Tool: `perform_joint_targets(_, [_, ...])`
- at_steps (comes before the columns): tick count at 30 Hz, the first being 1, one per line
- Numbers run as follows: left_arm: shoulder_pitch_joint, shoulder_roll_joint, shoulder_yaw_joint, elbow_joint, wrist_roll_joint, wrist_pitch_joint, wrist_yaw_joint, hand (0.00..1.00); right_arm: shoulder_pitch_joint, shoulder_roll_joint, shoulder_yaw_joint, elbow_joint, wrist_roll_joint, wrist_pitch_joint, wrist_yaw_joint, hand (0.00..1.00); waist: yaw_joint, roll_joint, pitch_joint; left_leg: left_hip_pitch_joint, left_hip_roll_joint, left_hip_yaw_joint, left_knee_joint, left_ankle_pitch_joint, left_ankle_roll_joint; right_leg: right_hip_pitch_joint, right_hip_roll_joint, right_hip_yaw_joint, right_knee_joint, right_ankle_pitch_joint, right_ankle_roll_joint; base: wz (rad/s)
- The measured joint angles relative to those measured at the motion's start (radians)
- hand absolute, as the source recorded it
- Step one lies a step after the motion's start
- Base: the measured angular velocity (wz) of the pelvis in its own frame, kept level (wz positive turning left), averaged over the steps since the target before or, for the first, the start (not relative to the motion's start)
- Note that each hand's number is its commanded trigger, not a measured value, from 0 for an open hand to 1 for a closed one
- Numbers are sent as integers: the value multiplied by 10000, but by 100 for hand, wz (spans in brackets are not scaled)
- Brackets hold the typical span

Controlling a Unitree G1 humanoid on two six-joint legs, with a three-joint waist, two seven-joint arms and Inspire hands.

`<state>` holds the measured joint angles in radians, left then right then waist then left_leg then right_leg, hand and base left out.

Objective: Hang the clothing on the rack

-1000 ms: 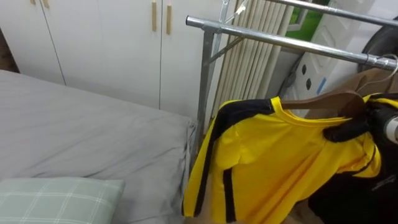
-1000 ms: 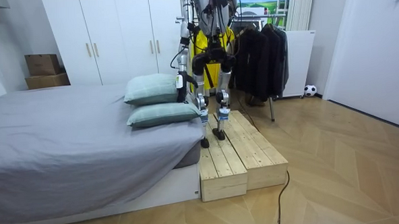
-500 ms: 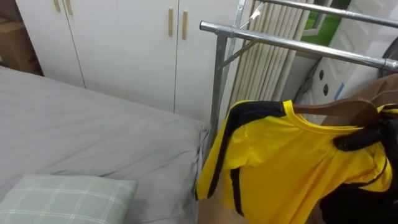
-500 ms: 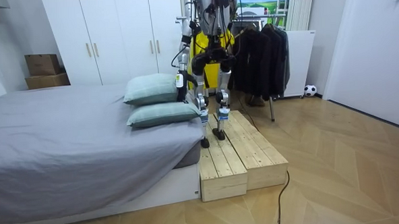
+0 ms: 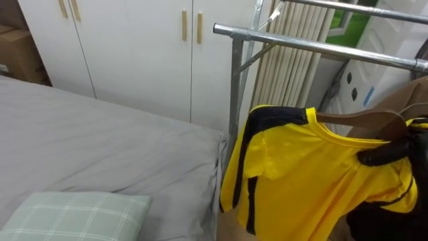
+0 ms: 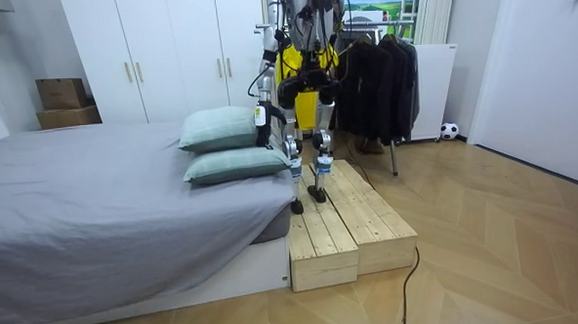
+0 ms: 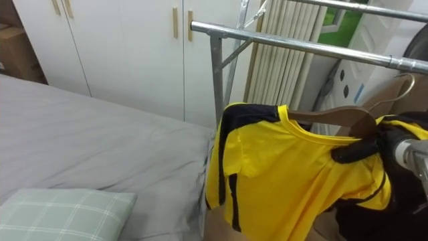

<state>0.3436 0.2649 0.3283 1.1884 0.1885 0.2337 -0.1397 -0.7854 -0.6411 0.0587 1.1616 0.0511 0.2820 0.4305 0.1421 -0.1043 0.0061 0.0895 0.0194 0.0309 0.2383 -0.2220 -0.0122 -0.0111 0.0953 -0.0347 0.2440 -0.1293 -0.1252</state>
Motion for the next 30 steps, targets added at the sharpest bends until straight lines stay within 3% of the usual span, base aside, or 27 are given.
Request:
perform_joint_targets(15, [99, 199, 30, -1, 28, -15, -198, 0, -2, -418, 88, 33, -160, -1, -12, 100, -112, -388, -9, -25, -152, -13, 157, -59, 109, -29, -148, -130, 251, -162, 120, 1])
perform_joint_targets(21, [117, 239, -186, -40, 8, -16, -276, 0, -2, -500, 131, 10, -567, -11, -15, 100, -354, -334, -7, -131, -122, -72, 563, -280, 256, 61, -251, -384, 292, -374, 325, 20])
perform_joint_targets(30, [-308, 241, -176, 207, 11, -12, -280, 0, -16, -688, 131, -90, -1039, -97, -15, 100, -444, -215, 13, -814, -44, -148, 1259, -488, 345, -85, -291, -798, 110, -94, 301, 9])
